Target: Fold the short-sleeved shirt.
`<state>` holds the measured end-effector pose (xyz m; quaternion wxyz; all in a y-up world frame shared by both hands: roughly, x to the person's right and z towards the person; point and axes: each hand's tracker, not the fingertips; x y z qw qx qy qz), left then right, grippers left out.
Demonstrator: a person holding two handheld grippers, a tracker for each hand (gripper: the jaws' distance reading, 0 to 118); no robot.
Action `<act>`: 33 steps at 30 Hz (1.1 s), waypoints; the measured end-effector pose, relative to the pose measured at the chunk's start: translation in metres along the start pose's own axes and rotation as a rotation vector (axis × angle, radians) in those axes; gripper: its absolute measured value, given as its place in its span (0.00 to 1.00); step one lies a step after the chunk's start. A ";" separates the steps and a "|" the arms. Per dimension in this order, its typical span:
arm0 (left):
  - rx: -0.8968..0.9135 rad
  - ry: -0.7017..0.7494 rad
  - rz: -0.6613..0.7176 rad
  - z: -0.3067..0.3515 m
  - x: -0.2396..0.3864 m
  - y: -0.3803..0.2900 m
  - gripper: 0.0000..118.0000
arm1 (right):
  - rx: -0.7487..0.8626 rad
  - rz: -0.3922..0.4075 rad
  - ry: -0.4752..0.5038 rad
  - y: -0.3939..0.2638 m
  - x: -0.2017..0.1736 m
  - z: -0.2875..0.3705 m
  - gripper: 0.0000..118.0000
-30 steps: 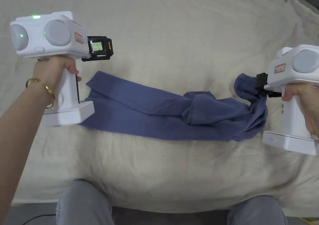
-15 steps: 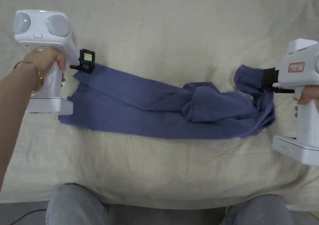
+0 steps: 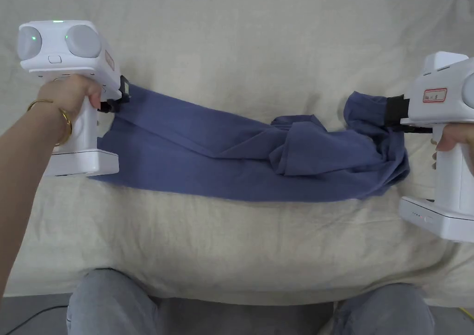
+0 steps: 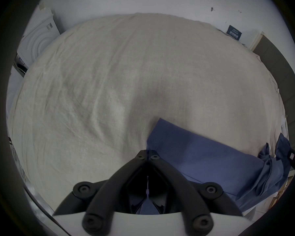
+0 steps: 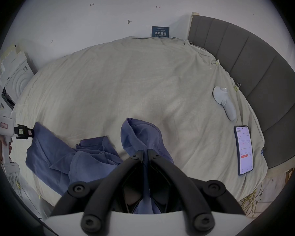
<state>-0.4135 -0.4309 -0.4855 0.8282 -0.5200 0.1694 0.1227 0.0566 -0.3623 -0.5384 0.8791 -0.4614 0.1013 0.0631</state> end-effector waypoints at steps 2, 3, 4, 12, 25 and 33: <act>0.059 -0.043 0.050 0.017 -0.006 0.000 0.00 | 0.020 -0.017 0.004 0.003 0.003 0.007 0.03; 0.093 -0.065 0.087 0.029 -0.011 0.001 0.00 | 0.033 -0.026 0.005 0.004 0.005 0.013 0.03; 0.119 -0.085 0.112 0.039 -0.015 0.002 0.00 | 0.048 -0.030 0.007 0.006 0.007 0.018 0.03; 0.399 -0.063 0.186 0.150 -0.042 0.014 0.00 | 0.216 -0.109 0.014 0.029 0.021 0.084 0.03; 0.704 0.055 0.348 0.289 -0.096 0.023 0.00 | 0.455 -0.132 0.020 0.063 -0.002 0.197 0.03; 0.825 0.159 0.347 0.351 -0.102 0.063 0.00 | 0.610 -0.051 0.009 0.132 -0.020 0.240 0.03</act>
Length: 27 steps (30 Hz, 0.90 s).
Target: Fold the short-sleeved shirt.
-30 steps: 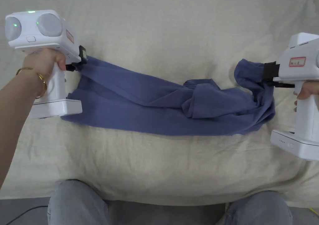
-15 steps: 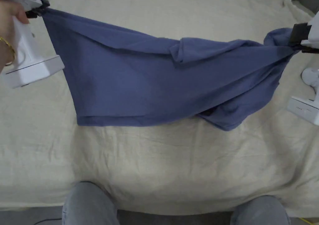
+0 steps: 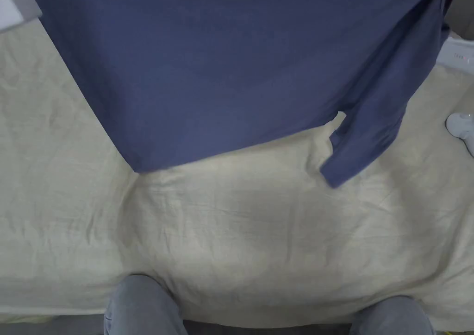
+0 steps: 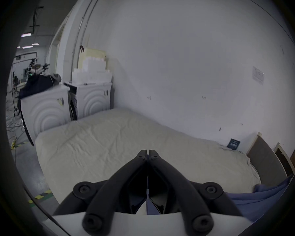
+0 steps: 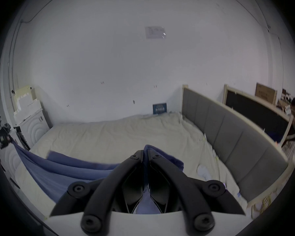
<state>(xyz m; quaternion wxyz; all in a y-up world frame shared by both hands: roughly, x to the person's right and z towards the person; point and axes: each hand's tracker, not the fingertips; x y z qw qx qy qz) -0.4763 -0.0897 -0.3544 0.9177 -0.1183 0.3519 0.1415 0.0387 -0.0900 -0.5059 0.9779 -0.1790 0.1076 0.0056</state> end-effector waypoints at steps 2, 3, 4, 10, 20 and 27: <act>0.033 0.014 0.001 -0.002 0.006 0.019 0.00 | 0.024 0.026 -0.010 0.022 -0.008 -0.007 0.03; 0.052 0.026 -0.009 -0.004 0.012 0.029 0.00 | 0.030 0.020 -0.008 0.034 -0.011 -0.012 0.03; 0.063 0.029 -0.020 -0.007 0.016 0.036 0.00 | 0.033 0.022 -0.008 0.045 -0.013 -0.017 0.03; 0.128 0.063 -0.046 -0.042 0.048 0.072 0.00 | 0.089 0.088 -0.079 0.101 -0.037 -0.064 0.03; 0.215 0.112 -0.041 -0.122 0.113 0.082 0.00 | 0.172 0.070 -0.156 0.153 -0.052 -0.156 0.03; 0.166 0.067 -0.080 -0.172 0.137 0.045 0.00 | 0.111 -0.008 -0.172 0.106 -0.034 -0.203 0.03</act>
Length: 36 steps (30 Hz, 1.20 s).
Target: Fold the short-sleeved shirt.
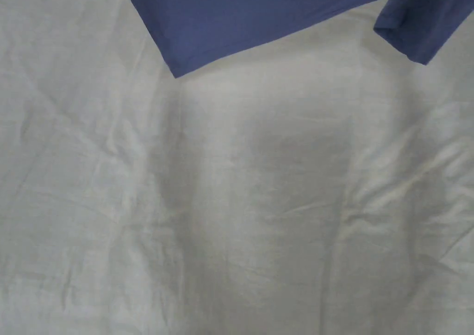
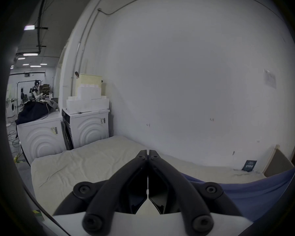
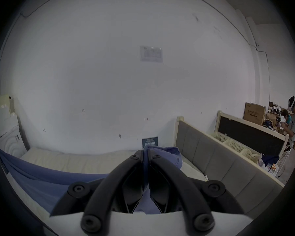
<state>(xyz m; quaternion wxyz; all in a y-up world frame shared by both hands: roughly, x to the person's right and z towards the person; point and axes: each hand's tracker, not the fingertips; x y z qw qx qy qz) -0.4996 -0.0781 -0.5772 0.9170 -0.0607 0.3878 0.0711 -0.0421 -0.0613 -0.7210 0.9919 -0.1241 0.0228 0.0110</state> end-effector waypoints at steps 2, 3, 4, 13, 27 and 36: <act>-0.029 -0.001 -0.025 -0.007 0.006 -0.024 0.00 | -0.057 0.021 -0.007 -0.032 0.001 -0.013 0.03; -0.054 -0.007 -0.039 -0.010 0.007 -0.040 0.00 | -0.095 0.029 -0.011 -0.049 0.003 -0.021 0.03; -0.075 -0.008 -0.054 -0.010 0.008 -0.055 0.00 | -0.129 0.026 -0.009 -0.066 0.004 -0.025 0.03; -0.313 0.004 -0.154 0.003 -0.023 -0.203 0.00 | -0.437 0.034 -0.015 -0.235 0.028 -0.035 0.03; -0.517 -0.057 -0.059 0.152 -0.157 -0.343 0.00 | -0.562 0.069 0.072 -0.370 0.066 0.091 0.03; -0.521 -0.034 -0.041 0.262 -0.212 -0.368 0.00 | -0.553 0.048 0.120 -0.391 0.105 0.180 0.03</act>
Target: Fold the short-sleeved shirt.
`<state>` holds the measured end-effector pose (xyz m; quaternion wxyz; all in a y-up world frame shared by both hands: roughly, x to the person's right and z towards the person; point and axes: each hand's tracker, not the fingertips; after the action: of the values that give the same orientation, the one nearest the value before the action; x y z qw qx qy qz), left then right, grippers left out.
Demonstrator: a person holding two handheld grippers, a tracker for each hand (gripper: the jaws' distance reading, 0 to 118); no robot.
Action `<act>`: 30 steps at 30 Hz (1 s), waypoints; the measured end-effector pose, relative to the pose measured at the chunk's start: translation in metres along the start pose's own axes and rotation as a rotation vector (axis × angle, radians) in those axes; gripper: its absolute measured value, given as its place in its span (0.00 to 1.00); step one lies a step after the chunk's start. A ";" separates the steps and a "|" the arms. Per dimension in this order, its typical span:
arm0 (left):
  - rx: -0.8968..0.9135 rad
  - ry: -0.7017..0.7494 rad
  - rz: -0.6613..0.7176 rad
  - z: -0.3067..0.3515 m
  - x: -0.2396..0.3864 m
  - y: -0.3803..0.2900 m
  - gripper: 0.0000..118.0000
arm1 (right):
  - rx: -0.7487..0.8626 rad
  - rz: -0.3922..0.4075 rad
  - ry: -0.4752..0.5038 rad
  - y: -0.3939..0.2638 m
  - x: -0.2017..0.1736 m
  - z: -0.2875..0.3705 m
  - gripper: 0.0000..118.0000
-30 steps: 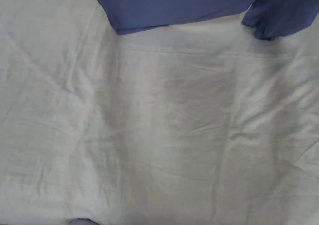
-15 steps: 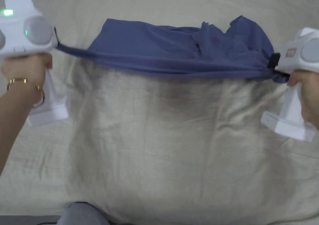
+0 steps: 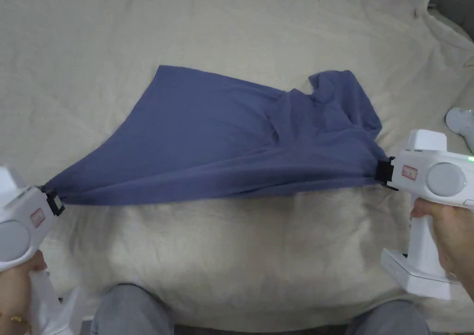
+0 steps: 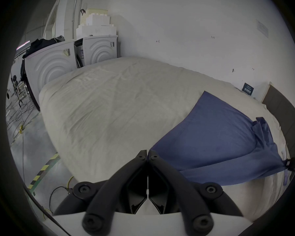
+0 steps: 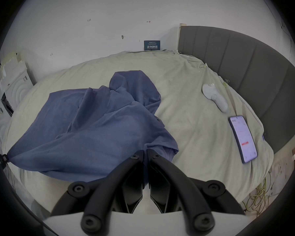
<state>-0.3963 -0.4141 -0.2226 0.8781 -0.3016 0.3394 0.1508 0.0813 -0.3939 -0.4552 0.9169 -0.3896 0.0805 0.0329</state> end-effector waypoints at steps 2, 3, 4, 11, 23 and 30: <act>-0.002 0.003 -0.012 0.014 -0.005 -0.015 0.00 | 0.004 0.000 0.001 -0.017 0.005 0.016 0.03; -0.007 0.004 -0.013 0.020 -0.009 -0.022 0.00 | 0.003 -0.002 0.003 -0.027 0.010 0.022 0.03; -0.015 0.006 -0.016 0.024 -0.010 -0.028 0.00 | 0.001 -0.010 0.006 -0.035 0.013 0.028 0.03; -0.081 0.039 -0.015 0.041 -0.026 -0.068 0.00 | -0.059 -0.049 0.025 -0.086 0.029 0.044 0.03; -0.037 0.020 0.100 0.056 -0.043 -0.039 1.00 | 0.024 -0.031 0.002 -0.061 0.045 0.078 0.85; 0.172 -0.108 0.060 0.079 -0.007 0.028 1.00 | 0.267 -0.051 0.045 -0.012 0.042 0.134 0.85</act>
<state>-0.3750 -0.3425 -0.1830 0.9129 -0.2062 0.3120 0.1634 0.1402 -0.3062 -0.3627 0.9591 -0.2666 0.0947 -0.0100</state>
